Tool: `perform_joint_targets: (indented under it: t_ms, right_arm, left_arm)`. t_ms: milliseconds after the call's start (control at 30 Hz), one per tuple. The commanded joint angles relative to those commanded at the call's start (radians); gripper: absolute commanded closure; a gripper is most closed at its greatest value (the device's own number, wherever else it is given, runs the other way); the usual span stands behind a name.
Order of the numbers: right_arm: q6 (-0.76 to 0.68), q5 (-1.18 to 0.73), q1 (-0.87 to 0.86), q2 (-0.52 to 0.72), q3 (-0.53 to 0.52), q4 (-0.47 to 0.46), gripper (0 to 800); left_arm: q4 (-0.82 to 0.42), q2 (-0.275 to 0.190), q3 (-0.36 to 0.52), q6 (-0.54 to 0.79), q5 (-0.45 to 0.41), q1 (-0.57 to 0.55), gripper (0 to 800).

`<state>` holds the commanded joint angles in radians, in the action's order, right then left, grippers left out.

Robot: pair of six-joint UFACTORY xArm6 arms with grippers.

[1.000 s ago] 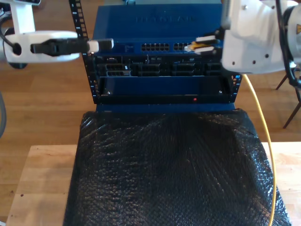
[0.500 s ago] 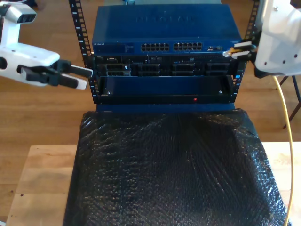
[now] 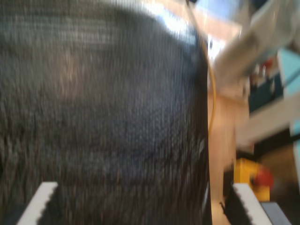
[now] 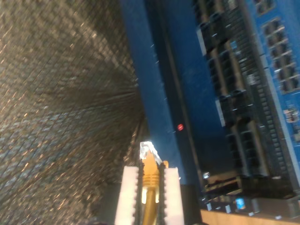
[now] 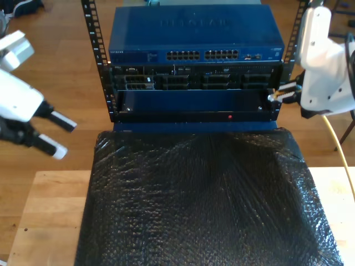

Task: Grab the cable and plug it in

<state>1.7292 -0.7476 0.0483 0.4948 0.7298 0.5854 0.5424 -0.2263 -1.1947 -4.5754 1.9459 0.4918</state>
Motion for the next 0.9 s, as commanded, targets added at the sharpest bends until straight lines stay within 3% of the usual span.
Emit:
perform_joint_targets:
  t_ms: [267,467,633,900]
  right_arm:
    - [-0.164,-0.015,0.002,-0.041,0.000,-0.173,800]
    - [-0.184,-0.021,0.002,-0.066,0.003,-0.189,800]
    - [-0.184,-0.025,0.002,-0.086,0.000,-0.193,800]
    - [-0.186,-0.025,0.002,-0.112,0.002,-0.195,800]
  left_arm:
    - [-0.132,-0.117,0.143,0.160,-0.041,0.006,0]
    - [-0.262,-0.213,0.282,0.288,-0.041,0.054,0]
    - [-0.316,-0.250,0.371,0.483,-0.032,0.153,0]
    - [-0.456,-0.250,0.483,0.735,-0.041,0.345,0]
